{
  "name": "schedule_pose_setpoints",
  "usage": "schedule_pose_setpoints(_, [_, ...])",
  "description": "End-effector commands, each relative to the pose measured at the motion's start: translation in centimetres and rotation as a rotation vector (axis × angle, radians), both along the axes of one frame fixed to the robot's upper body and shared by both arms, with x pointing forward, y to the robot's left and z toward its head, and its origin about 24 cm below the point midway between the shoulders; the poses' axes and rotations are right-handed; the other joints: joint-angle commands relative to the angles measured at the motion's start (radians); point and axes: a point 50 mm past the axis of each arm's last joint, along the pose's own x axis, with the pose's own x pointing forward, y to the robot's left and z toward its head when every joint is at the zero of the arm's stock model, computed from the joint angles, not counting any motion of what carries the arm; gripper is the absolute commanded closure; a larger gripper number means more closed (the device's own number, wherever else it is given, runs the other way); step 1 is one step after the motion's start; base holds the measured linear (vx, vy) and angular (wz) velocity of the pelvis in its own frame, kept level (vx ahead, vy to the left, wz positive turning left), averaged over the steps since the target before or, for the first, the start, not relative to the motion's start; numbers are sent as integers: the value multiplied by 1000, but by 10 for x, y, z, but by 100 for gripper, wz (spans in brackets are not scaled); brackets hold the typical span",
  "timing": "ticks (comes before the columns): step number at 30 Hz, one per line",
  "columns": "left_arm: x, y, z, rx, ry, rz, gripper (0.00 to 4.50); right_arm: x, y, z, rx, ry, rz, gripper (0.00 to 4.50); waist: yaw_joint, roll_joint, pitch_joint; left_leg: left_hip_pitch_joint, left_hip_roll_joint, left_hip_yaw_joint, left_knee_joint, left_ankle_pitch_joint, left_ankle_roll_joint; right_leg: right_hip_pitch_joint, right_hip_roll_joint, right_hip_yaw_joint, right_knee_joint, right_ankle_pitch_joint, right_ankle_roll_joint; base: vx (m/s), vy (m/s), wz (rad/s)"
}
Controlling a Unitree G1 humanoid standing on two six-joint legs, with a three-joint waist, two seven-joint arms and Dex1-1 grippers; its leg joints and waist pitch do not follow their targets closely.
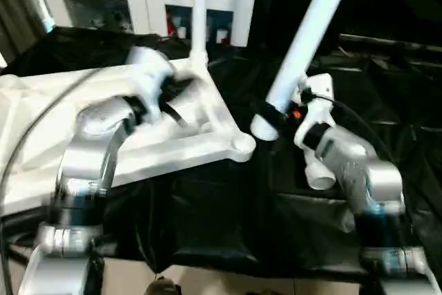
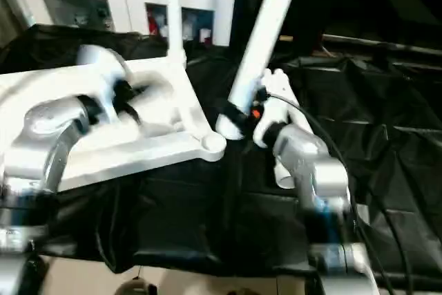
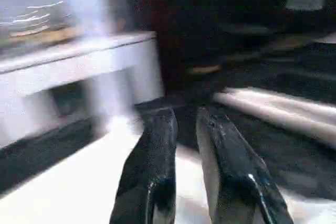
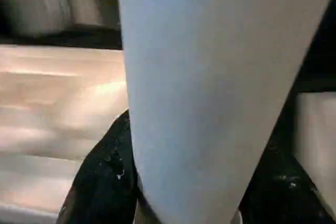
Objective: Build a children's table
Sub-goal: Insert table leg to table base
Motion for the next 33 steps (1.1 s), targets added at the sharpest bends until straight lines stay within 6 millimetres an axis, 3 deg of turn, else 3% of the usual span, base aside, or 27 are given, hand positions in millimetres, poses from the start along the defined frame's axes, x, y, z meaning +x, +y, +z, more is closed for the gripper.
schedule_pose_setpoints(1, [-15,8,-9,17,-5,185,364,-5,1,5,-2,-61,-43,257,-6,4,-69,11,20,-11,-74,-315,-37,41,-61,46,-95,-430,-52,0,0,0])
schedule_pose_setpoints(3, [-19,9,-12,17,0,234,364,-7,2,1,44,-20,-42,257,-10,2,-67,14,21,-12,-73,-331,-25,35,-57,44,-100,-438,-52,0,0,0])
schedule_pose_setpoints(4, [-22,9,-13,10,-3,267,364,-9,4,-2,66,1,-20,257,-7,-1,-61,-37,12,-62,-100,-382,-3,73,-56,-8,-70,-380,-69,0,0,0])
schedule_pose_setpoints(5, [-24,8,-13,8,-7,281,364,-10,5,-2,72,4,-12,257,-7,-1,-61,-37,12,-62,-100,-382,-3,73,-56,-8,-70,-380,-69,0,0,0])
schedule_pose_setpoints(6, [-28,6,-15,45,9,318,364,-10,6,-3,87,1,-8,257,-16,33,-69,-28,48,-113,-116,-471,9,68,-45,-22,-65,-280,-78,-3,-46,39])
schedule_pose_setpoints(7, [-31,6,-16,85,8,340,364,-9,7,-2,83,-16,-8,257,-39,71,-66,-12,97,-208,-147,-542,44,54,-15,-37,6,-124,-167,17,-85,53])
schedule_pose_setpoints(9, [-33,7,-18,90,16,360,364,-8,8,-2,83,-26,-10,257,-47,88,-58,5,95,-272,-166,-604,82,33,8,-25,75,-202,-220,11,-103,55])
schedule_pose_setpoints(10, [-35,8,-19,27,53,359,364,-6,8,-3,108,-25,2,257,-41,81,-57,-4,72,-244,-144,-560,112,33,-8,9,68,-186,-238,9,-185,59])
schedule_pose_setpoints(11, [-35,8,-19,27,54,359,364,-6,8,-3,108,-25,2,257,-41,81,-57,-4,72,-244,-144,-560,112,33,-8,9,68,-186,-238,9,-185,59])
schedule_pose_setpoints(12, [-36,9,-19,10,67,357,364,-5,9,-3,123,-28,10,257,-17,37,-46,-52,-34,-164,-64,-480,70,42,-76,48,-53,-293,-275,-31,-182,54])
schedule_pose_setpoints(13, [-36,11,-20,38,83,377,364,-4,10,-4,99,-27,32,257,22,39,-58,14,-64,-80,85,-264,46,9,-144,84,-149,-651,-180,-46,-144,18])
schedule_pose_setpoints(14, [-34,16,-19,93,89,410,364,-3,13,-6,56,-25,60,257,55,22,-43,-62,-49,-81,80,-97,69,76,-161,135,-131,-770,-20,-46,-144,18])
schedule_pose_setpoints(15, [-34,17,-17,110,84,415,364,-2,13,-6,43,-25,69,257,91,9,-56,-66,-35,-86,84,-103,99,80,-184,179,-116,-741,88,-24,-134,-2])
schedule_pose_setpoints(16, [-33,18,-16,112,82,420,364,-2,13,-7,60,-16,72,257,103,0,-65,-84,-41,-102,118,-147,128,97,-222,222,-99,-598,97,-26,-100,16])
schedule_pose_setpoints(17, [-32,19,-16,111,86,427,364,-2,12,-7,68,-11,70,257,110,8,-67,-89,-45,-113,129,-152,129,102,-228,229,-91,-508,68,-26,-100,16])
schedule_pose_setpoints(18, [-31,20,-17,109,92,434,364,-2,11,-7,76,-7,67,257,118,2,-65,-78,-45,-123,142,-160,119,89,-230,237,-93,-356,-47,-27,-48,24])
schedule_pose_setpoints(19, [-30,19,-19,109,103,421,364,-2,10,-9,101,5,52,257,119,-11,-62,-63,-44,-117,124,-147,99,90,-189,216,-90,-232,-199,-33,0,27])
schedule_pose_setpoints(20, [-27,16,-24,123,117,385,364,-3,8,-12,150,30,17,257,118,-4,-59,-50,-39,-116,101,-123,98,87,-167,194,-83,-192,-251,-33,0,27])
schedule_pose_setpoints(21, [-27,16,-24,123,117,385,364,-3,8,-12,150,30,17,257,118,23,-62,-8,-26,-95,31,-77,110,63,-100,139,-74,-168,-293,-41,31,28])
schedule_pose_setpoints(22, [-21,11,-24,55,97,330,364,-4,8,-13,183,35,-15,257,92,18,-59,27,0,-74,-27,-77,162,30,-29,88,-55,-187,-246,-55,65,32])
schedule_pose_setpoints(23, [-19,8,-25,21,94,305,364,-4,7,-15,208,47,-31,257,82,40,-68,61,32,-77,-39,-134,153,8,-14,73,-44,-217,-217,-55,65,32])
schedule_pose_setpoints(24, [-15,1,-27,-11,85,265,364,-4,7,-17,223,54,-43,257,63,49,-70,71,75,-78,-55,-248,105,-1,-14,65,-43,-206,-168,-80,92,32])
schedule_pose_setpoints(25, [-14,-3,-28,-25,80,240,364,-4,7,-18,230,59,-50,257,56,48,-65,66,75,-64,-73,-383,24,3,-19,62,-43,-183,-144,-69,108,26])
schedule_pose_setpoints(27, [-10,-13,-31,-30,90,179,364,-5,8,-20,226,67,-41,257,44,29,-55,70,42,-38,-78,-487,-34,3,-40,72,-70,-253,-136,-55,103,24])
schedule_pose_setpoints(30, [-6,-26,-33,13,90,105,364,-6,8,-22,196,68,-29,257,25,10,-54,50,23,-30,-82,-452,-40,23,-69,85,-89,-377,-92,-35,68,12])
schedule_pose_setpoints(32, [0,-37,-30,11,85,24,364,-5,4,-20,168,56,-36,257,19,-2,-63,23,26,-35,-87,-322,-28,48,-74,84,-75,-296,-80,0,0,0])
schedule_pose_setpoints(33, [1,-39,-29,6,86,14,364,-5,4,-20,167,55,-38,257,17,-10,-65,26,29,-32,-88,-299,-29,47,-74,84,-76,-274,-85,0,0,0])
